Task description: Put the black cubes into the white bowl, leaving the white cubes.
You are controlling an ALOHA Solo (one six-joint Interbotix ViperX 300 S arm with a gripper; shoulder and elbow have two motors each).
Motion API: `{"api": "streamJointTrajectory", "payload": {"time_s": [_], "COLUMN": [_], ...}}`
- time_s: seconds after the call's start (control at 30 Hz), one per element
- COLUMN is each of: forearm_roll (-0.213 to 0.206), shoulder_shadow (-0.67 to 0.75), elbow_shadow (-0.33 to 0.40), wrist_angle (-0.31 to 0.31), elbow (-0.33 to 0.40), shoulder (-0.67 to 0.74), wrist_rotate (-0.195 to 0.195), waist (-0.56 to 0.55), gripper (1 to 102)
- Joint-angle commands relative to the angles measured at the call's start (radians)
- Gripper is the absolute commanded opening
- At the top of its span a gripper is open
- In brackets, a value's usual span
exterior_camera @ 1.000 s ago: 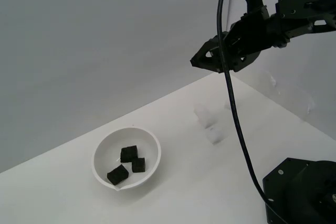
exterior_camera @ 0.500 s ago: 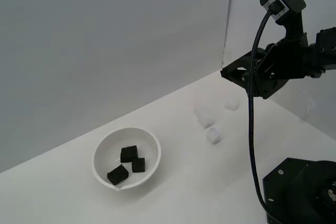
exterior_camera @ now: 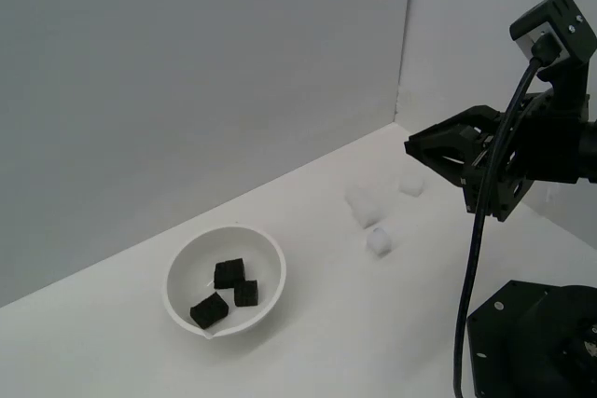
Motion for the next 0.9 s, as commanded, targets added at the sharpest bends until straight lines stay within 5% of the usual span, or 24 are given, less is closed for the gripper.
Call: {"api": "streamJointTrajectory", "payload": {"time_s": [0.0,0.87], "forearm_roll": [-0.014,-0.009], "shoulder_shadow": [0.037,0.514], "elbow_shadow": [0.003,0.051], "wrist_angle": [0.005,0.038], "elbow": [0.006,0.049], "shoulder": [0.034,0.508], "wrist_rotate": [0.005,-0.018], "waist": [-0.008,-0.08], "gripper": [3,3]}}
